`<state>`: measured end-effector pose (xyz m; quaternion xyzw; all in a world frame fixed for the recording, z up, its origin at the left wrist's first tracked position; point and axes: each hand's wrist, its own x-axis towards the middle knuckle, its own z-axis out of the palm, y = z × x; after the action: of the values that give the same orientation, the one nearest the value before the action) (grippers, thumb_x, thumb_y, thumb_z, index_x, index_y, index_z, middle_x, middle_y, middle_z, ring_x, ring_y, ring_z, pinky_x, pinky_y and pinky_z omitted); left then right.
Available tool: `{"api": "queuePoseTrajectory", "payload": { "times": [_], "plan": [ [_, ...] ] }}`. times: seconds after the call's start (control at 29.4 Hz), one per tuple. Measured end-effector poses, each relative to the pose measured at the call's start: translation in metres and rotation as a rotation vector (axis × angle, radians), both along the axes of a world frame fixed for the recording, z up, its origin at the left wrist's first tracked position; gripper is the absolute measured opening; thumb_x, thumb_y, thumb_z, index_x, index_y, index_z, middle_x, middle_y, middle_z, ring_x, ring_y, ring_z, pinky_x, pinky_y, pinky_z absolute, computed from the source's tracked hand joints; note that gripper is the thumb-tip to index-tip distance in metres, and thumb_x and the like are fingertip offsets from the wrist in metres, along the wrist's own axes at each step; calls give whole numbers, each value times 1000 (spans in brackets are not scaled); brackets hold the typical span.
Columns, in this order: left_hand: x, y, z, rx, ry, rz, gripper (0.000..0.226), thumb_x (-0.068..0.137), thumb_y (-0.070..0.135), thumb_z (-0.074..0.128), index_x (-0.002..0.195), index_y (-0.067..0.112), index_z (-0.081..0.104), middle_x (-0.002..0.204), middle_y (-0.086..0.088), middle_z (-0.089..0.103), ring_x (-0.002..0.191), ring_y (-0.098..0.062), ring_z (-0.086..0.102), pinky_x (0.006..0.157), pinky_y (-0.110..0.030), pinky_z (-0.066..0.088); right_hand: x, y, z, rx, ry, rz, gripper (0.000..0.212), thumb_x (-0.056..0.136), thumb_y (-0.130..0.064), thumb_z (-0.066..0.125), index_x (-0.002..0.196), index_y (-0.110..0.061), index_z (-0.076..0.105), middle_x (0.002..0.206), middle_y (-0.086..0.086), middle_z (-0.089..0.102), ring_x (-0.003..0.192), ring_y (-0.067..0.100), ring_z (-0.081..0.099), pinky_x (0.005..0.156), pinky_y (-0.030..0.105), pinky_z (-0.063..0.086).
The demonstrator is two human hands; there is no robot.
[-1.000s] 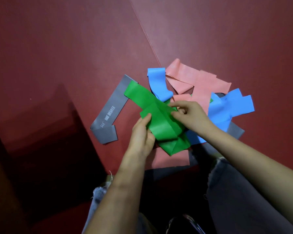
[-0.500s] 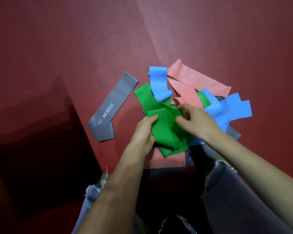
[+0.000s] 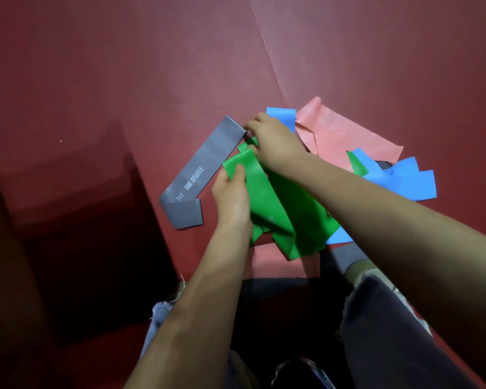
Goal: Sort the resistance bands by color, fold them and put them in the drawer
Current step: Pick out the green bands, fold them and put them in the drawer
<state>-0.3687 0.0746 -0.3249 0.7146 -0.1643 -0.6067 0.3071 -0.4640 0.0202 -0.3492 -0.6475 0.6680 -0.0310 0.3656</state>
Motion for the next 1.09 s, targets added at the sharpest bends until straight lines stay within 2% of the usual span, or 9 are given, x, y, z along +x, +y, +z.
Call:
{"api": "queuePoseTrajectory", "payload": {
  "times": [0.14,0.31,0.37,0.44,0.54,0.68,0.82,0.99,1.09],
  "plan": [
    [-5,-2,3,-67,-33,32,21,92,9,46,77,17,56,85,-13,63,74,-22,59,76,-38,52,-10,23,-15,9,154,44,33,84,-8,48,116,-1,48,122,21,43,109,36,43,86,45,37],
    [-3,6,4,-50,-39,60,24,92,6,46,71,16,54,68,-2,57,62,-14,53,65,-29,46,-16,28,-16,-33,95,-70,25,81,-11,53,105,-4,54,113,21,47,103,36,46,84,42,35],
    [2,7,2,-43,-71,58,24,91,7,47,71,17,55,71,-3,58,65,-16,54,69,-31,48,-15,25,-12,-69,50,-71,17,77,-9,53,94,-5,57,111,19,48,100,34,47,83,41,36],
    [8,5,0,-47,-87,61,22,91,7,47,72,17,56,78,-7,59,75,-21,54,76,-36,48,-13,21,-5,-70,-42,-96,12,73,-7,54,84,-7,57,106,16,53,97,32,48,83,39,37],
    [14,1,-1,-68,-72,87,23,92,6,46,74,16,55,75,-3,58,67,-16,54,66,-28,48,-13,20,7,-38,-172,-192,16,71,-5,54,82,-16,50,88,10,61,84,29,52,71,34,37],
    [14,-3,-4,-104,-63,101,22,91,6,46,72,17,51,76,-6,52,73,-20,48,66,-31,42,-19,24,18,61,-501,-363,38,73,4,56,103,-16,46,67,-4,36,62,16,37,60,27,32],
    [8,-9,1,-132,-99,116,26,91,6,47,68,18,48,68,-1,49,62,-14,44,58,-28,38,-32,35,34,100,-839,-587,44,72,8,54,99,-26,47,73,5,34,68,21,35,60,24,33],
    [-2,-18,13,-123,-46,111,25,91,8,46,69,18,47,67,-3,47,59,-14,44,57,-28,38,-48,49,65,63,-941,-599,46,60,1,49,93,-30,54,87,3,47,65,3,45,63,12,38],
    [-13,-19,23,-142,65,43,22,93,9,45,76,16,57,75,-7,59,65,-18,55,67,-31,46,-44,52,73,22,-1008,-555,45,63,4,49,93,-29,55,85,-3,54,67,4,48,63,10,40]
  ]
}}
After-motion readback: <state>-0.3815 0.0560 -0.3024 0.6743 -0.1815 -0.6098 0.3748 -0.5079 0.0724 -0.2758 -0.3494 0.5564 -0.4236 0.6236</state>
